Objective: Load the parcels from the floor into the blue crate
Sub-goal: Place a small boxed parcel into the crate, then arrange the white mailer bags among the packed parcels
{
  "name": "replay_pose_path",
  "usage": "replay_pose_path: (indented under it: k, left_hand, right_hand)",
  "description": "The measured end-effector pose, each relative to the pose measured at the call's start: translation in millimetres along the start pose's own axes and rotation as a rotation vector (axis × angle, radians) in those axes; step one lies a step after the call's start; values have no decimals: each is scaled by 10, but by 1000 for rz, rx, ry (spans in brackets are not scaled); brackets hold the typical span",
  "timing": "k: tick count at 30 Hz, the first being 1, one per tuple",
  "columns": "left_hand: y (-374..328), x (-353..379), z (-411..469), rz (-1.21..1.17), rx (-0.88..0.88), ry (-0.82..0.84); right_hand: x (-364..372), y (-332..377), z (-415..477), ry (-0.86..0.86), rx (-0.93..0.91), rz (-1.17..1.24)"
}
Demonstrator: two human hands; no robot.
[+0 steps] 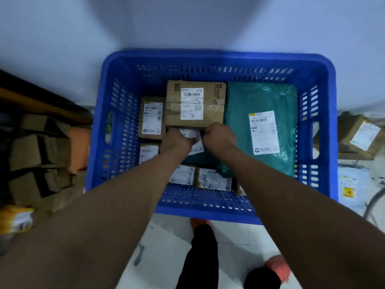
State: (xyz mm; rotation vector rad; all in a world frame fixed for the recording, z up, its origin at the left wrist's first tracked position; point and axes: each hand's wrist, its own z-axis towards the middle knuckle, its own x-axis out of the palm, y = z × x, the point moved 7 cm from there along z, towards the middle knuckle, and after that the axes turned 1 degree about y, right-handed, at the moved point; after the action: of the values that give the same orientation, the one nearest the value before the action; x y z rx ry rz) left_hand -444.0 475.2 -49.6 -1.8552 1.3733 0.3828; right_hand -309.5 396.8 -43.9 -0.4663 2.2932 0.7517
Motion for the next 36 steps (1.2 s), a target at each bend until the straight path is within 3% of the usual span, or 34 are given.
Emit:
replay_pose_path:
  k: [5, 9, 13, 17, 22, 27, 36]
  left_hand:
    - [-970, 177, -542, 137, 212, -116]
    - [-1930, 582, -1103, 79, 465, -159]
    - [-2967, 1540, -1897, 184, 710, -56]
    - [-3615, 2657, -2575, 307, 782, 2]
    - [-4128, 4042, -3197, 340, 699, 46]
    - [-4196, 4772, -3370, 236, 536, 56]
    - [-3068, 5681, -2854, 224, 335, 119]
  right_hand:
    - [-816, -242, -346, -180, -84, 39]
    - [-1665, -938, -777, -351, -78, 78]
    - [-2340, -2277, -1269, -466, 20, 98]
    - [-2698, -3686, -1609, -476, 67, 116]
    - [-2858, -5341, -1914, -475, 177, 95]
    - [-2884, -6417, -2021, -412, 259, 162]
    - [-1938, -7442, -1451, -385, 405, 384]
